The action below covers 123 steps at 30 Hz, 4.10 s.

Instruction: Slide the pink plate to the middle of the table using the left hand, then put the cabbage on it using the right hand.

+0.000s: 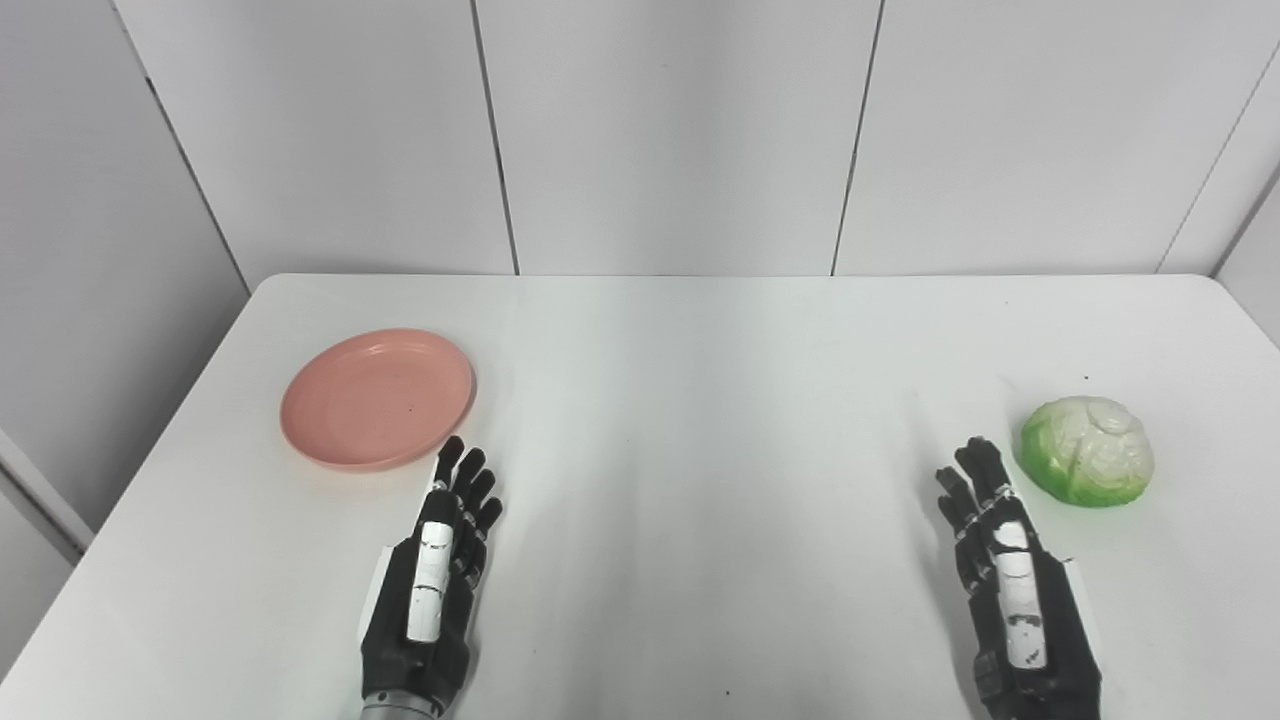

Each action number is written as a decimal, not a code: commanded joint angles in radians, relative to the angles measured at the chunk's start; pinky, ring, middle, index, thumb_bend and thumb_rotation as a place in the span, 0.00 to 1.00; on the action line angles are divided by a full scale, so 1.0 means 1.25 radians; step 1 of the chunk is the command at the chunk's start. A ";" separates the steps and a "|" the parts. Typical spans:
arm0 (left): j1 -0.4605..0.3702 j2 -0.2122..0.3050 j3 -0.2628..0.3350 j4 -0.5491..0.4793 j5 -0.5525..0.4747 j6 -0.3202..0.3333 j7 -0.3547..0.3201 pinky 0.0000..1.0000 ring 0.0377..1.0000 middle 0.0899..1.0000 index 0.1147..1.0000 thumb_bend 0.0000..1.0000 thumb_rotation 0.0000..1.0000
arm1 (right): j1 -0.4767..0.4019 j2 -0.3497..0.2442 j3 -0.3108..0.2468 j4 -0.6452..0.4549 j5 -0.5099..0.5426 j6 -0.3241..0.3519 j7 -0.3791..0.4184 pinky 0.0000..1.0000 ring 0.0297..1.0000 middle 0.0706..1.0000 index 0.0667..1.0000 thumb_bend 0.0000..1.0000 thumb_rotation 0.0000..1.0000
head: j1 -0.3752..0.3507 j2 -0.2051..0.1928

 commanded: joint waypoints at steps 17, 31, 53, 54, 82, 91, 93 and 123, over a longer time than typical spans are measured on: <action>0.035 0.016 -0.040 -0.040 0.052 -0.025 0.029 1.00 1.00 1.00 1.00 0.92 0.82 | 0.058 -0.028 -0.034 -0.041 0.042 0.030 0.024 0.97 0.94 0.96 0.94 0.87 0.90 | 0.070 0.005; 0.051 0.022 -0.045 -0.025 0.043 -0.054 0.024 1.00 1.00 1.00 1.00 0.88 0.82 | 0.071 -0.025 -0.035 -0.017 0.031 -0.007 0.047 0.98 0.95 0.97 0.95 0.86 0.92 | 0.057 -0.046; 0.057 -0.025 -0.109 0.094 0.126 -0.174 0.065 1.00 0.99 0.99 1.00 0.87 0.84 | 0.062 -0.056 -0.104 0.099 0.098 -0.068 0.126 1.00 0.98 0.99 0.97 0.83 0.95 | 0.240 -0.184; 0.056 -0.030 -0.115 0.110 0.131 -0.187 0.071 1.00 0.99 0.99 1.00 0.85 0.84 | 0.059 -0.060 -0.113 0.115 0.106 -0.072 0.135 1.00 0.98 1.00 0.98 0.83 0.96 | 0.261 -0.208; -0.165 0.021 -0.045 0.115 0.155 -0.366 0.157 0.76 0.81 0.81 0.76 0.86 0.79 | -0.001 -0.071 -0.098 0.267 0.093 -0.143 0.168 1.00 0.98 1.00 0.97 0.85 1.00 | 0.236 -0.290; -0.481 0.225 0.078 0.162 0.120 -0.227 0.165 0.76 0.79 0.79 0.72 0.90 0.81 | 0.008 -0.070 -0.079 0.246 0.086 -0.138 0.148 0.99 0.95 0.98 0.94 0.93 0.97 | 0.227 -0.272; -0.529 0.270 0.099 0.222 0.119 -0.226 0.161 0.77 0.79 0.79 0.72 0.89 0.82 | 0.009 -0.071 -0.076 0.241 0.084 -0.139 0.145 0.99 0.95 0.98 0.94 0.95 0.96 | 0.225 -0.266; -0.735 0.467 0.174 1.154 -0.016 -0.364 0.047 0.78 0.81 0.78 0.72 0.82 0.74 | 0.052 -0.084 -0.055 0.153 0.060 -0.115 0.122 0.94 0.90 0.94 0.91 0.92 0.95 | 0.199 -0.176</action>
